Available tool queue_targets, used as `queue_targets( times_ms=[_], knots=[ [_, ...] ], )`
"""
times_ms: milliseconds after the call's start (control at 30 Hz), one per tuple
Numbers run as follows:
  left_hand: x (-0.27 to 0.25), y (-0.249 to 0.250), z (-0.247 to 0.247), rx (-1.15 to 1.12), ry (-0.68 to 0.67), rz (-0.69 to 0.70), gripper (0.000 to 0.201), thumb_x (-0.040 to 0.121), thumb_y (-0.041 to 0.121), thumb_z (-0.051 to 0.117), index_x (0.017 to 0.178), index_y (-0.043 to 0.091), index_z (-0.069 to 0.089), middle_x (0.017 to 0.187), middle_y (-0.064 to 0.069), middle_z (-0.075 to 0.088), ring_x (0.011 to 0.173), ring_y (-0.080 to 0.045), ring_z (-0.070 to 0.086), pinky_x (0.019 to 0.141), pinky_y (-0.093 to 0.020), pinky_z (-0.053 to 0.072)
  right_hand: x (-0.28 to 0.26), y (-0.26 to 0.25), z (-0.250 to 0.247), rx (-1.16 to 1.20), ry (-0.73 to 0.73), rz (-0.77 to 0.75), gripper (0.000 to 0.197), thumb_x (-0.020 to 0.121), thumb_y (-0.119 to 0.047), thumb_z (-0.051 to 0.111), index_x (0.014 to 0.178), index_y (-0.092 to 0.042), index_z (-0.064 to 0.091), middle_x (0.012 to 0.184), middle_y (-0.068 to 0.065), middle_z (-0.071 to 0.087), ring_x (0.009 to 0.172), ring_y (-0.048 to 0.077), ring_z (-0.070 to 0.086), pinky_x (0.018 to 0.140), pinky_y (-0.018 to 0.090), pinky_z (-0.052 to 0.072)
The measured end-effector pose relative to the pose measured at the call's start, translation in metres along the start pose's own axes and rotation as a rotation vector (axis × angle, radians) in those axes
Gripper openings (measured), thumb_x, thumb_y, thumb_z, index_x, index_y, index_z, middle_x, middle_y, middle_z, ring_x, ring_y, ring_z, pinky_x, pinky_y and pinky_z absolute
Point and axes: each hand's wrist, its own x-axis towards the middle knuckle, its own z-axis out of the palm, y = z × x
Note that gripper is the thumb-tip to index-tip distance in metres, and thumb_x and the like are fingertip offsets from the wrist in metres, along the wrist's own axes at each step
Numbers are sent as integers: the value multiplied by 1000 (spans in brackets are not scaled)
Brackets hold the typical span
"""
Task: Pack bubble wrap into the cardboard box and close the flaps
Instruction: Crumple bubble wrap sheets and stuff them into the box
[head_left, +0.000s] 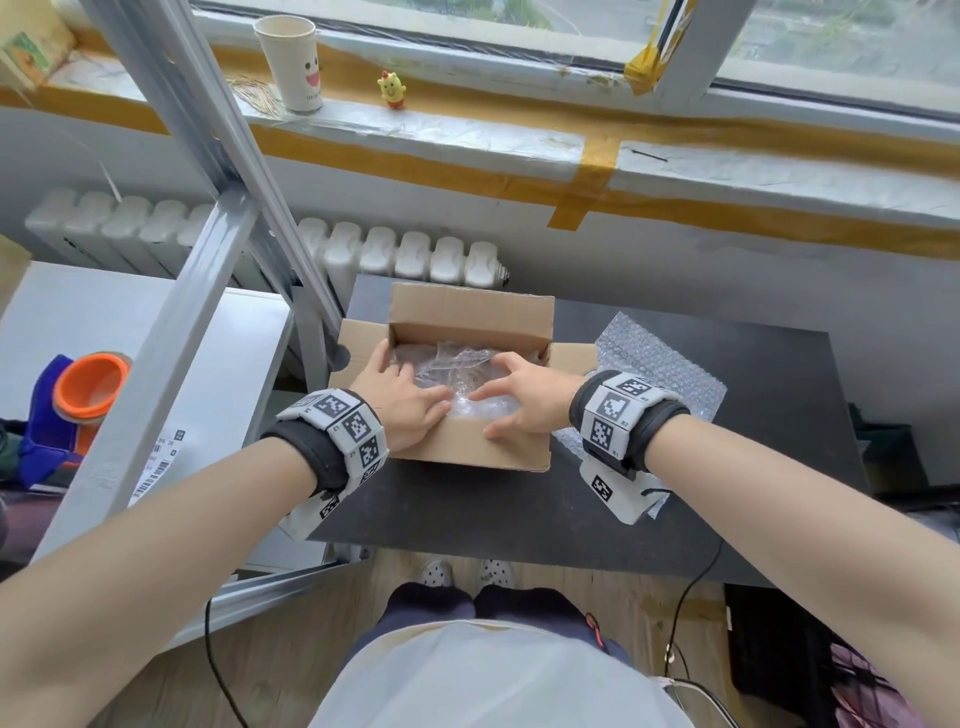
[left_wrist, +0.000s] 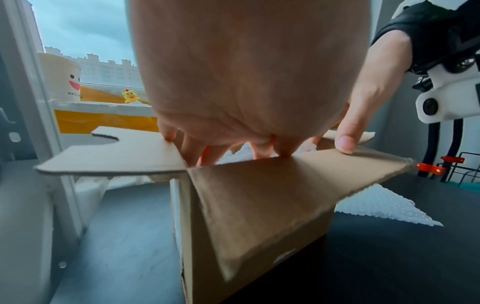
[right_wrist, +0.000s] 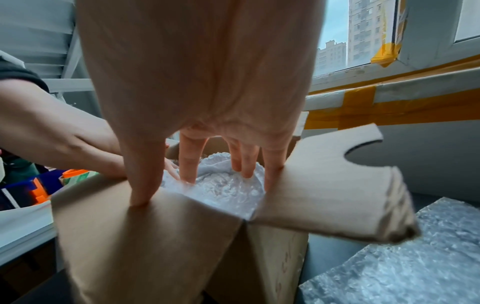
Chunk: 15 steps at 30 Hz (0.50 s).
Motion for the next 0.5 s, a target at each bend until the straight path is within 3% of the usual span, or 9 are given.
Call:
queue_targets(
  times_ms=[100, 200, 333, 433, 500],
  knots=[
    [1, 6, -5, -65, -57, 0, 42, 98, 38, 13, 132, 34, 36, 122, -22, 56, 129, -28, 41, 112, -58, -10, 1, -2, 1, -40, -29, 12, 58, 85, -51, 58, 139, -41, 38, 158, -1, 5, 137, 24, 35, 107, 37, 33],
    [2, 3, -13, -124, -83, 29, 40, 97, 38, 19, 129, 33, 42, 119, -12, 62, 124, -23, 48, 113, -56, -5, 0, -3, 2, -24, -17, 14, 59, 85, -49, 60, 139, -39, 39, 158, 0, 9, 139, 24, 32, 109, 36, 31],
    [-2, -1, -24, -100, 40, 53, 35, 94, 38, 35, 126, 33, 50, 121, -2, 63, 117, -20, 54, 111, -45, 19, -9, -5, 1, -3, 72, -20, 55, 86, -42, 61, 137, -30, 45, 152, 3, 27, 138, 22, 33, 110, 32, 28],
    [-3, 4, -39, -150, 149, 73, 33, 94, 31, 41, 125, 26, 52, 123, -4, 60, 111, -23, 56, 96, -38, 40, -18, -4, -2, 65, 182, -48, 47, 87, -35, 62, 131, -22, 52, 144, 5, 41, 132, 21, 40, 109, 30, 30],
    [1, 11, -53, -237, 253, 87, 32, 94, 30, 43, 124, 22, 52, 121, -5, 58, 108, -26, 56, 85, -40, 48, -26, 4, -7, 132, 294, -22, 43, 87, -35, 62, 128, -23, 55, 142, 3, 43, 128, 21, 44, 108, 34, 35]
  ],
)
